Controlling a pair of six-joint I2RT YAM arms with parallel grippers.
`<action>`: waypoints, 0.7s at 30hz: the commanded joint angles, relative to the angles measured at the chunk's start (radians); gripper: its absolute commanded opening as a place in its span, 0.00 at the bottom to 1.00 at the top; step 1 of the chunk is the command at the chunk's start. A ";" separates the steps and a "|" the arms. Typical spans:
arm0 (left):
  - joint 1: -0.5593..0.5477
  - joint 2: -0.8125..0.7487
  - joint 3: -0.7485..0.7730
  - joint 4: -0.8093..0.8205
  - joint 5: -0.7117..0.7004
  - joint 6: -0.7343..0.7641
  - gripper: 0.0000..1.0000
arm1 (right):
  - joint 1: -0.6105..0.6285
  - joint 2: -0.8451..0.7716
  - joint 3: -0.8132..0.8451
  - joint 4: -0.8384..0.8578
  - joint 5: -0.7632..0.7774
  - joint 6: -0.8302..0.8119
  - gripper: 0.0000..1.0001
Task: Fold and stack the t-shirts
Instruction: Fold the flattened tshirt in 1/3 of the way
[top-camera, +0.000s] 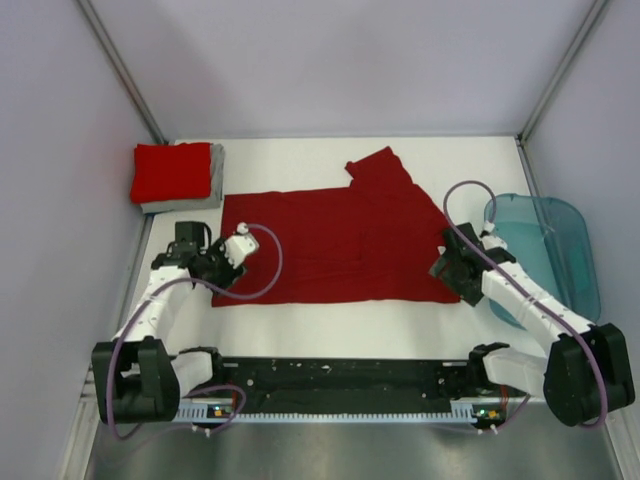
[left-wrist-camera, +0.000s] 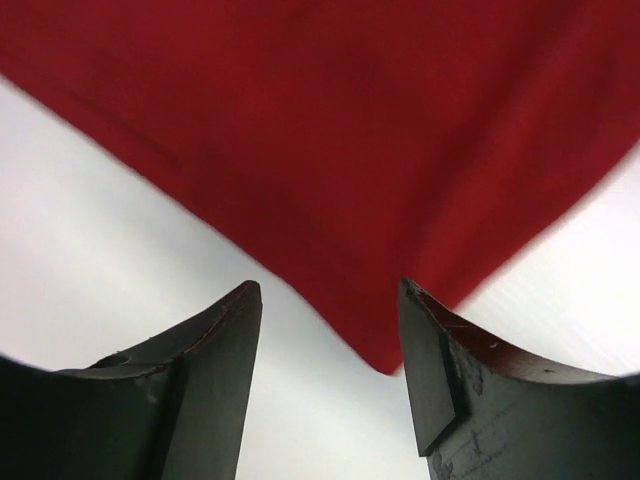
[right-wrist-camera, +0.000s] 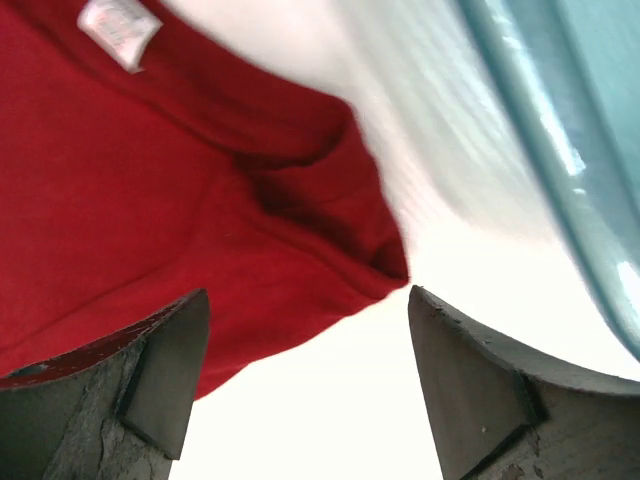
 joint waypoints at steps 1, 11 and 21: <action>-0.003 -0.033 -0.082 -0.124 0.027 0.157 0.63 | -0.036 0.004 -0.026 -0.056 0.054 0.183 0.78; -0.006 0.019 -0.216 0.030 -0.036 0.170 0.66 | -0.080 0.088 -0.081 -0.026 0.109 0.217 0.69; -0.008 0.038 -0.263 0.117 -0.024 0.138 0.24 | -0.080 0.076 -0.112 0.030 0.037 0.151 0.21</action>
